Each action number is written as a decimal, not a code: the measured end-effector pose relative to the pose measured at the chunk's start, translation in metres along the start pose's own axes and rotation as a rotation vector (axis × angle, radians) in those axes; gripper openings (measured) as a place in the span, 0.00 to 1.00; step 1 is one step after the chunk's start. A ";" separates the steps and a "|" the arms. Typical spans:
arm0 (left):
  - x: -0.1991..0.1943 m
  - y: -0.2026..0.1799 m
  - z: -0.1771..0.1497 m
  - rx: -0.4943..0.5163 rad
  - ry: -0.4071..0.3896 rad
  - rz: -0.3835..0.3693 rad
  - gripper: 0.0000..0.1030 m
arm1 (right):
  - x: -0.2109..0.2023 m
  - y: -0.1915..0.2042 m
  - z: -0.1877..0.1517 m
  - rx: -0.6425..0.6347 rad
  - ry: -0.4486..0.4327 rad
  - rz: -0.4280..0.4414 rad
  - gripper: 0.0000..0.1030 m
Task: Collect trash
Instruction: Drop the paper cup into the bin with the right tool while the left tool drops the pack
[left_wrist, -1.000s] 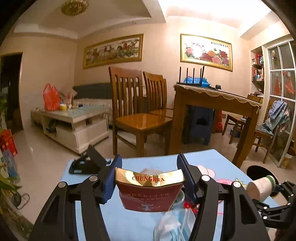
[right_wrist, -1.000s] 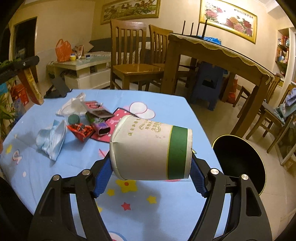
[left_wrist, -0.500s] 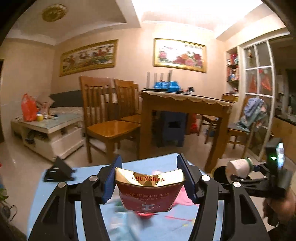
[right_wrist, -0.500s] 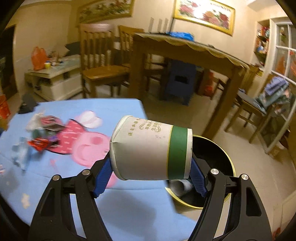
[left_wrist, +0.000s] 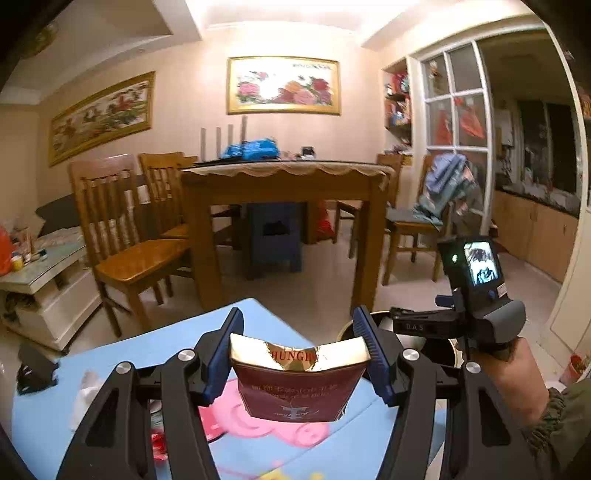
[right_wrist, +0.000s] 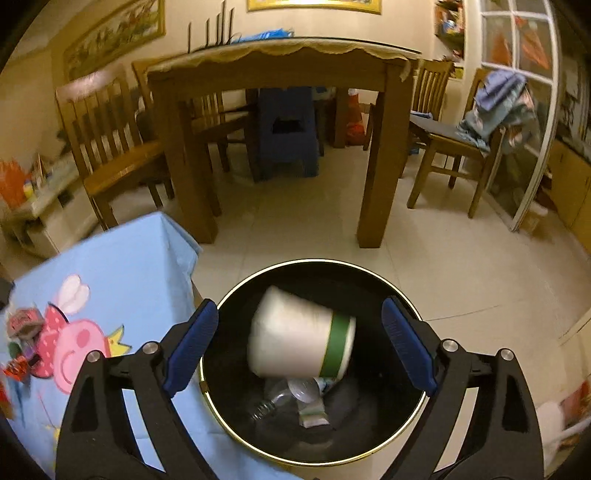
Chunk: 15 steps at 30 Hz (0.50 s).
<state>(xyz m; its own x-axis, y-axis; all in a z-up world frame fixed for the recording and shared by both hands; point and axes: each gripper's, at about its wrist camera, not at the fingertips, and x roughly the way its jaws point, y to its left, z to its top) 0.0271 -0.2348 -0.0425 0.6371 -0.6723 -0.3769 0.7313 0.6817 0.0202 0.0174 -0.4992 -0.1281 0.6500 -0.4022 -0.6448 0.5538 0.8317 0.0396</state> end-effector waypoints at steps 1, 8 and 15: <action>0.008 -0.007 0.001 0.006 0.007 -0.012 0.58 | -0.004 -0.011 0.003 0.028 -0.026 -0.005 0.87; 0.067 -0.057 0.011 0.038 0.045 -0.098 0.58 | -0.028 -0.089 0.004 0.236 -0.101 -0.002 0.92; 0.120 -0.093 0.012 0.061 0.096 -0.164 0.58 | -0.040 -0.148 -0.004 0.386 -0.136 -0.009 0.92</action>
<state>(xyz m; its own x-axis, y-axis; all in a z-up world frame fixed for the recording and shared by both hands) 0.0387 -0.3823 -0.0783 0.4843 -0.7401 -0.4665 0.8386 0.5447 0.0064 -0.0926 -0.6046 -0.1113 0.6932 -0.4770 -0.5403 0.6972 0.6339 0.3348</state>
